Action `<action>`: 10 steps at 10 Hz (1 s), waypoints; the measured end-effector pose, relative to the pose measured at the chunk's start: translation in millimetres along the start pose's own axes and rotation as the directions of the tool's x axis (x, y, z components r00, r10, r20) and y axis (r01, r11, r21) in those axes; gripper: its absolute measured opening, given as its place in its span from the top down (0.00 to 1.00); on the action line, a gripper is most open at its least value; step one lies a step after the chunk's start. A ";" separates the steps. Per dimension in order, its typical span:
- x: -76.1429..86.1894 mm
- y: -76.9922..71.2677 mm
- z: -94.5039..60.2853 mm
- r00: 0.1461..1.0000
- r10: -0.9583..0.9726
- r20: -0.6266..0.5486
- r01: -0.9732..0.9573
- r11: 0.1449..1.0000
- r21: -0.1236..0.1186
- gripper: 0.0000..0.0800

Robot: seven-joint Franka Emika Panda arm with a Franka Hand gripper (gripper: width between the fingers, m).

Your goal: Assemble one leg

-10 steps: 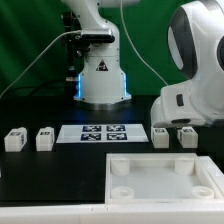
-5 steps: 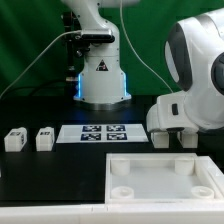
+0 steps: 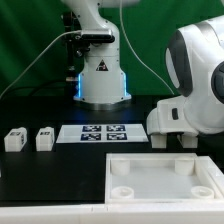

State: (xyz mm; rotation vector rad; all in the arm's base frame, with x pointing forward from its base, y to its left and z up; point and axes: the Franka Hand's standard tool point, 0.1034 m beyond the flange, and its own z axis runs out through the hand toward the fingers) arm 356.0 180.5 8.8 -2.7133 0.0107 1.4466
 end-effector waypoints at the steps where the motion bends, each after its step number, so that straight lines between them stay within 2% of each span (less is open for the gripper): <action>1: 0.0 -0.1 0.0 1.000 0.000 0.000 0.000 1.000 0.000 0.19; 2: 0.0 -0.1 0.0 1.000 0.000 0.000 0.000 1.000 0.000 0.19; 3: 0.0 -0.1 0.0 1.000 0.000 0.000 0.000 1.000 0.000 0.30; 4: 0.0 -0.1 0.0 1.000 0.000 0.000 0.000 1.000 0.000 0.30; 5: -0.1 -0.1 0.0 1.000 0.000 0.000 0.000 1.000 0.000 0.55; 6: -0.2 -0.1 0.1 1.000 0.000 0.001 0.000 1.000 0.000 0.64; 10: -0.2 -0.1 0.1 1.000 0.000 0.001 0.000 1.000 0.000 0.64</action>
Offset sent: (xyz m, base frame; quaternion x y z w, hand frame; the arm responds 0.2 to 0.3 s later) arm 0.0000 0.0000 0.0000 0.0000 0.0000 0.0000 1.0000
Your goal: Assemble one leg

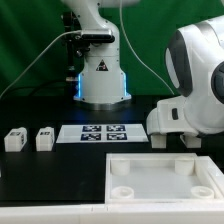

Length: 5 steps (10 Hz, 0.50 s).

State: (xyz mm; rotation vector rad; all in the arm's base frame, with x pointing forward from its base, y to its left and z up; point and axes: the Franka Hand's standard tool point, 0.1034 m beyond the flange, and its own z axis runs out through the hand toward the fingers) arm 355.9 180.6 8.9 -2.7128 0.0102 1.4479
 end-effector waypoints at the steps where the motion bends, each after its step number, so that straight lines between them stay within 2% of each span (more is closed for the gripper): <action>1: 0.0 0.0 0.0 1.000 0.000 0.000 0.000 1.000 0.000 0.64; 5: 0.1 0.0 -0.3 1.000 0.000 0.000 0.000 1.000 0.000 0.64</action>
Offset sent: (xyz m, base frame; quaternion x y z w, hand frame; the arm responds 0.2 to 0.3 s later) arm 0.0000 0.0000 0.0000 0.0000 0.0000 0.0000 1.0000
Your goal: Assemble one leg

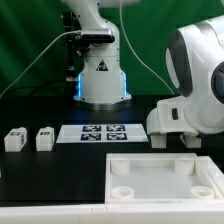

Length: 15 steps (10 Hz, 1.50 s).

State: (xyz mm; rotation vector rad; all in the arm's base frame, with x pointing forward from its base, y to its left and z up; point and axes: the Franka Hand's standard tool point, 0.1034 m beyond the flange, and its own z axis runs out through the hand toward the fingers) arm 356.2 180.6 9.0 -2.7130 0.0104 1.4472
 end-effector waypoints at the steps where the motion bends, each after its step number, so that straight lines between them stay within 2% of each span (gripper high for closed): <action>1: -0.6 -0.3 -7.4 1.000 -0.003 -0.020 0.003 1.000 -0.003 0.64; 3: -21.7 1.6 -39.8 0.997 -0.037 -0.064 0.036 0.999 -0.013 0.64; 5: -33.8 6.3 -84.3 0.967 -0.069 -0.246 0.069 0.998 -0.012 0.64; 6: -42.5 10.8 -111.0 0.926 -0.086 -0.367 0.086 0.996 -0.018 0.64; 7: -47.4 18.1 -130.2 0.885 -0.096 -0.456 0.097 0.995 -0.020 0.64; 9: -46.4 26.4 -166.7 0.747 -0.071 -0.661 0.090 0.996 -0.006 0.64; 10: -50.4 25.0 -171.7 0.719 -0.058 -0.693 0.079 0.997 -0.001 0.64; 11: -44.1 23.0 -179.0 0.624 -0.057 -0.779 0.087 0.996 -0.003 0.64; 13: -44.9 24.6 -174.8 0.494 -0.059 -0.867 0.092 0.996 -0.015 0.64; 14: -39.1 25.4 -180.4 0.385 -0.065 -0.921 0.099 0.995 -0.029 0.64; 15: -27.2 29.9 -171.5 0.299 -0.086 -0.950 0.106 0.993 -0.056 0.64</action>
Offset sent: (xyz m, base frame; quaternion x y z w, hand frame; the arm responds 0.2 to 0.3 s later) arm 0.0271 -0.0222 0.0699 -0.0193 0.1698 -0.0542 0.9838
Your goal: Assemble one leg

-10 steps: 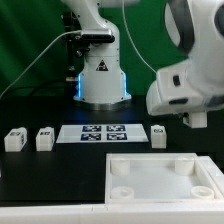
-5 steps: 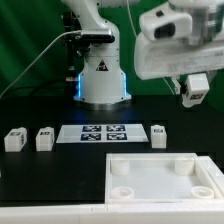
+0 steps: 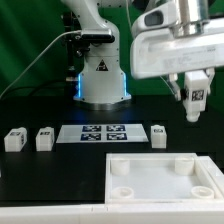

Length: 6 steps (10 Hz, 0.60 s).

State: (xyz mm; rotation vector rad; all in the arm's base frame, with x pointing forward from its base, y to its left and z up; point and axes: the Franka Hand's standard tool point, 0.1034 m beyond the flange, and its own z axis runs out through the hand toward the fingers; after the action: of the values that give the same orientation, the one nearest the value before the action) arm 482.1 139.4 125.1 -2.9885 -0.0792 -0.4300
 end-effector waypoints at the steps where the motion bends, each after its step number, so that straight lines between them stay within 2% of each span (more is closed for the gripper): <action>1: 17.3 12.2 1.8 0.999 -0.027 -0.023 0.026 1.000 -0.010 0.64; 2: 49.9 14.4 -8.1 0.998 -0.027 -0.056 0.027 1.000 -0.012 0.64; 3: 75.6 10.7 -10.5 0.995 -0.036 -0.088 0.036 0.999 -0.006 0.64; 4: 94.3 8.5 -11.1 0.994 -0.051 -0.098 0.051 0.999 -0.003 0.64; 5: 103.4 7.7 -13.3 0.994 -0.050 -0.101 0.050 0.999 -0.001 0.64; 6: 99.1 7.8 -11.4 0.994 -0.048 -0.100 0.048 0.999 0.000 0.64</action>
Offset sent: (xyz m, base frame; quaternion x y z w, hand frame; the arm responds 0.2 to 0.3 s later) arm 0.1000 -0.0074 0.0361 -0.0615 0.0604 -0.0876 0.9924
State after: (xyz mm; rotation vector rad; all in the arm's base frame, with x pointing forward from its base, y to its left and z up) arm 574.4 133.7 163.2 -2.9622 -0.1428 -0.5838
